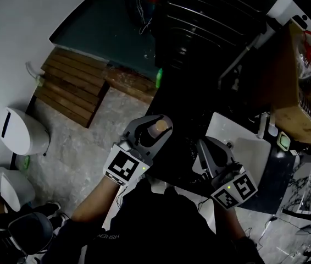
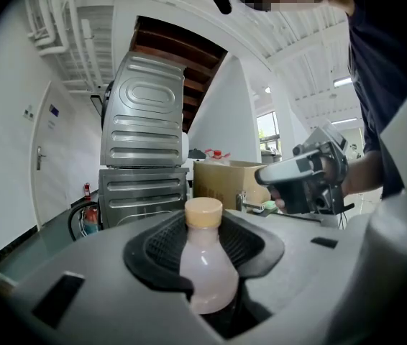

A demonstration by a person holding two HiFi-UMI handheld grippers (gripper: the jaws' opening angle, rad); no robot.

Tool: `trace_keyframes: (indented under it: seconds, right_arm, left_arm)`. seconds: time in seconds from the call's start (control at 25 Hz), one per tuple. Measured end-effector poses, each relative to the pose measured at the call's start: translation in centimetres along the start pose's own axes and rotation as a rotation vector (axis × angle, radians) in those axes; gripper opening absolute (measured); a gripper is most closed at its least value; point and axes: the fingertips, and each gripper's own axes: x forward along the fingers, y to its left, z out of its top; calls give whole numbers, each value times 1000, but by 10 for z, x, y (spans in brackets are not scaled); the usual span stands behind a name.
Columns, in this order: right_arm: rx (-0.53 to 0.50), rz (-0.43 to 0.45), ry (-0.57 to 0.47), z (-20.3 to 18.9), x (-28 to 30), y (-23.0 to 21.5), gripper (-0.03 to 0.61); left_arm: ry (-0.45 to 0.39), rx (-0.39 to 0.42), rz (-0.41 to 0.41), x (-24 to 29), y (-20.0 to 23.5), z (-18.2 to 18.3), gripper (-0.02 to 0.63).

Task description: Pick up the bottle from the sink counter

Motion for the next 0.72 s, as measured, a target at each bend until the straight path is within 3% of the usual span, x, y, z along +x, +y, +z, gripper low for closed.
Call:
trace_keyframes:
  seconds: [0.72]
  right_arm:
    - [-30, 50, -24, 10, -6, 20, 23]
  left_arm:
    - [-10, 10, 37, -20, -13, 17, 141]
